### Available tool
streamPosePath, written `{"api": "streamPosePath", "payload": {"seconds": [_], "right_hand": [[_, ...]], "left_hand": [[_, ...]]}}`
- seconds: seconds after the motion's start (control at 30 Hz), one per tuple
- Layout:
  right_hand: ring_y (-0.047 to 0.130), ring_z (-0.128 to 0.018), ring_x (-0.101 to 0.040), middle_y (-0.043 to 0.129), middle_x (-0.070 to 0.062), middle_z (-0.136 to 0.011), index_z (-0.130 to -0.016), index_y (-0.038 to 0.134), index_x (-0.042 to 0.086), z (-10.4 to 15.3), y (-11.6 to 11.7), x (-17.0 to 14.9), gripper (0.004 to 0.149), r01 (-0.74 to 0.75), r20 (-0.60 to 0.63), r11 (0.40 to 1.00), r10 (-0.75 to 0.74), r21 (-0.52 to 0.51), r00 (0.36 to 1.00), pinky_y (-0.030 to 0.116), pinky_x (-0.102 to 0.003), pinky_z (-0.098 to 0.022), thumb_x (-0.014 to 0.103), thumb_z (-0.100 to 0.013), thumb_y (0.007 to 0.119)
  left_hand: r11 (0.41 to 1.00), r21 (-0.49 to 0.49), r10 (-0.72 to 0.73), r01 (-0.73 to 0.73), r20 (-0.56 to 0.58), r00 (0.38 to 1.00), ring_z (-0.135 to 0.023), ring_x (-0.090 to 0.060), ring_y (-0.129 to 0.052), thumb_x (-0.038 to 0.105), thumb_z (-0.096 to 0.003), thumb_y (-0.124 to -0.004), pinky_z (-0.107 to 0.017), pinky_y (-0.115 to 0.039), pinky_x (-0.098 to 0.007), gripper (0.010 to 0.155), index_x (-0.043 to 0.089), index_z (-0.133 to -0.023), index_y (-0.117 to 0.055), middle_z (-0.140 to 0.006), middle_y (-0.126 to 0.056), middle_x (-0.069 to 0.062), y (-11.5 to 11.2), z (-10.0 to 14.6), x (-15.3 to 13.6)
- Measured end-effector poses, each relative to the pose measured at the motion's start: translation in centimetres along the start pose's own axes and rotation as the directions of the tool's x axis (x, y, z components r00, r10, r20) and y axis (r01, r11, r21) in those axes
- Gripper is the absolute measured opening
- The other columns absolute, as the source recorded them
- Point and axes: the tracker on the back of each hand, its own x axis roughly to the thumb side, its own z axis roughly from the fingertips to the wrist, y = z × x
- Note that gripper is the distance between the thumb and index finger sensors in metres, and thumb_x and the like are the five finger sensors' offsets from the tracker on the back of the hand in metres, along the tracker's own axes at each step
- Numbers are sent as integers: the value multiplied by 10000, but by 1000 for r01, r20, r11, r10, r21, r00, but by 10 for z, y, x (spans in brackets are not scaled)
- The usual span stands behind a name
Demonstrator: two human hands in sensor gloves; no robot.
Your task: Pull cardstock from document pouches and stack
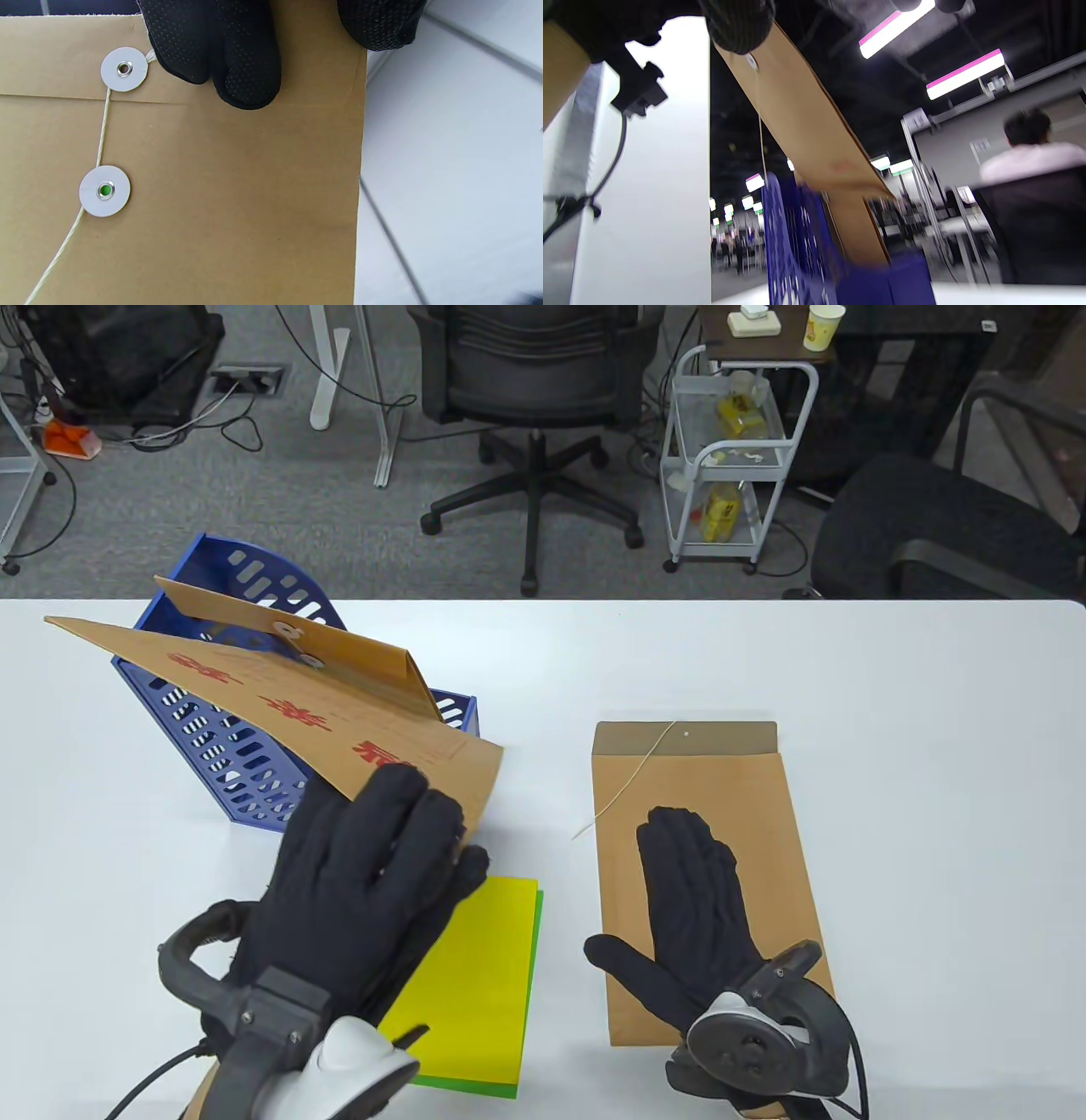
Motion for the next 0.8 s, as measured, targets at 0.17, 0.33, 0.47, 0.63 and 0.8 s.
{"api": "streamPosePath", "payload": {"seconds": [0.17,0.33,0.47,0.63,0.8], "right_hand": [[512,-1126,-510,452,-215,-1243,-1243,250,112,-13,-12,12,782,246,27,958,-244,-149,969,472,-715,-742,518,-696,635],[890,-831,-291,804,-42,-1004,-1081,609,257,-1,-14,-5,354,248,-31,884,-283,-397,959,768,-452,-621,335,-736,623],[906,-774,-259,820,-21,-964,-1074,615,268,8,-16,-11,349,180,-51,879,-225,-442,973,784,-419,-593,335,-731,626],[899,-784,-259,812,-20,-969,-1079,606,262,13,-20,-13,350,216,-33,850,-264,-481,964,781,-418,-597,335,-736,616],[893,-791,-261,804,-20,-974,-1080,599,262,18,-26,-7,351,224,18,819,-253,-529,967,776,-418,-604,337,-737,613]], "left_hand": [[976,-11,216,-216,69,974,-781,-218,-915,519,-617,-675,-792,-737,-484,444,308,-1008,-683,-1056,-748,-70,5,-5,36],[942,-1,334,-335,68,940,-826,-231,-891,520,-632,-669,-802,-710,-516,481,318,-1066,-629,-1130,-692,-74,-9,3,40],[856,85,511,-510,18,859,-999,-317,-740,528,-650,-656,-804,-619,-598,662,284,-1205,-391,-1276,-439,-156,-37,25,30],[709,233,705,-666,-222,673,-1059,-540,-455,510,-689,-622,-737,-477,-718,826,57,-1213,-171,-1219,-242,-353,-86,58,15],[580,205,793,-788,-363,489,-1006,-615,-461,486,-707,-607,-685,-490,-742,877,-89,-1178,-141,-1161,-258,-450,-119,65,7]]}}
